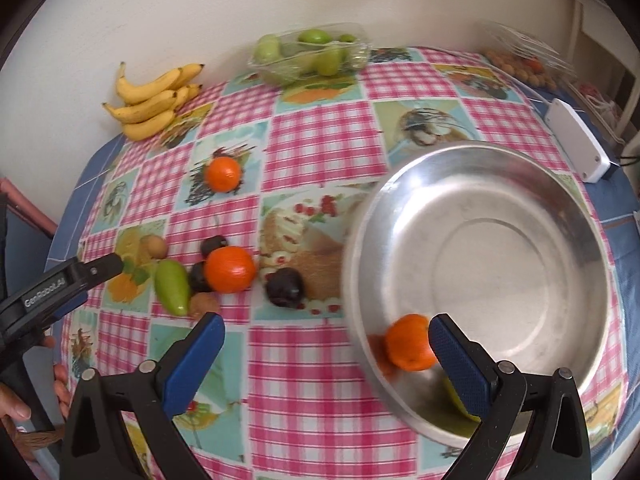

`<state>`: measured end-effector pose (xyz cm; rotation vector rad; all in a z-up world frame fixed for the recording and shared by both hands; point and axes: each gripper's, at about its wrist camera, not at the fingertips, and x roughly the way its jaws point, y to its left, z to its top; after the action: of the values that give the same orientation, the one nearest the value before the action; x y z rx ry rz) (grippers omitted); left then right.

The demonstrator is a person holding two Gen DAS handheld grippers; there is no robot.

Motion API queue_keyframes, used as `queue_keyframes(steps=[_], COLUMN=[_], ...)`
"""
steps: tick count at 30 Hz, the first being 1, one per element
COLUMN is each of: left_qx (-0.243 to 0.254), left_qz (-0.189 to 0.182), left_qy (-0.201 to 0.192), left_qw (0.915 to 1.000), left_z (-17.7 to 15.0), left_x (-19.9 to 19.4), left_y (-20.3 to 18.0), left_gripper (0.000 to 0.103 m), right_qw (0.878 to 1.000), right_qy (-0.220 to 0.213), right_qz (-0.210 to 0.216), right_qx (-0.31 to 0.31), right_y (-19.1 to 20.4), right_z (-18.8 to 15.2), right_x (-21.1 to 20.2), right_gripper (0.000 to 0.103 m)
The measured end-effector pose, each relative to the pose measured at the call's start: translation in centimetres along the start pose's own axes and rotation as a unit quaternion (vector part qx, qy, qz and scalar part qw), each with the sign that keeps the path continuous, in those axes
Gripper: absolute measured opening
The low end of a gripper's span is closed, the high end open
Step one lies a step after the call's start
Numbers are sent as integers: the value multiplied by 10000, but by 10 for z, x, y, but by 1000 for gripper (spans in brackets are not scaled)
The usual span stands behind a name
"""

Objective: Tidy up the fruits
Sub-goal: 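Move the left gripper to the dark green mango while right moves to the dark plum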

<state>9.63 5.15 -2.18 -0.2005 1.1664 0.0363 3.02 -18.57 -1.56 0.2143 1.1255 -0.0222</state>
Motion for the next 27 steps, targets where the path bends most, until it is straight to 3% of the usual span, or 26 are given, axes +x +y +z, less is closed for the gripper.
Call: queue_keyframes(steps=[9,16,21,24,27], left_qx=[-38,-123,-200,-245,-266], left_qz=[-74,-95,-179,-289,-367], left_qy=[-84,-230,-286,-283,-233], left_qw=[9999,9996,9992,9989,9987], left_z=[1,2,6,7,9], left_x=[1,2,3,4,7], left_y=[2,4,6,6,4], left_gripper=[96,96,96,96,96], right_qw=[9987,9980,9981,9982,9986], right_qy=[-123,145,62,184,253], right_qz=[241,119,110,381,349], right_qx=[-441,-609,-602,-416,-303], right_y=[45,51,52,46,40], right_z=[3,6,17,25,31], right_x=[14,28,22,24,27], right_gripper=[103,103,103,103,103])
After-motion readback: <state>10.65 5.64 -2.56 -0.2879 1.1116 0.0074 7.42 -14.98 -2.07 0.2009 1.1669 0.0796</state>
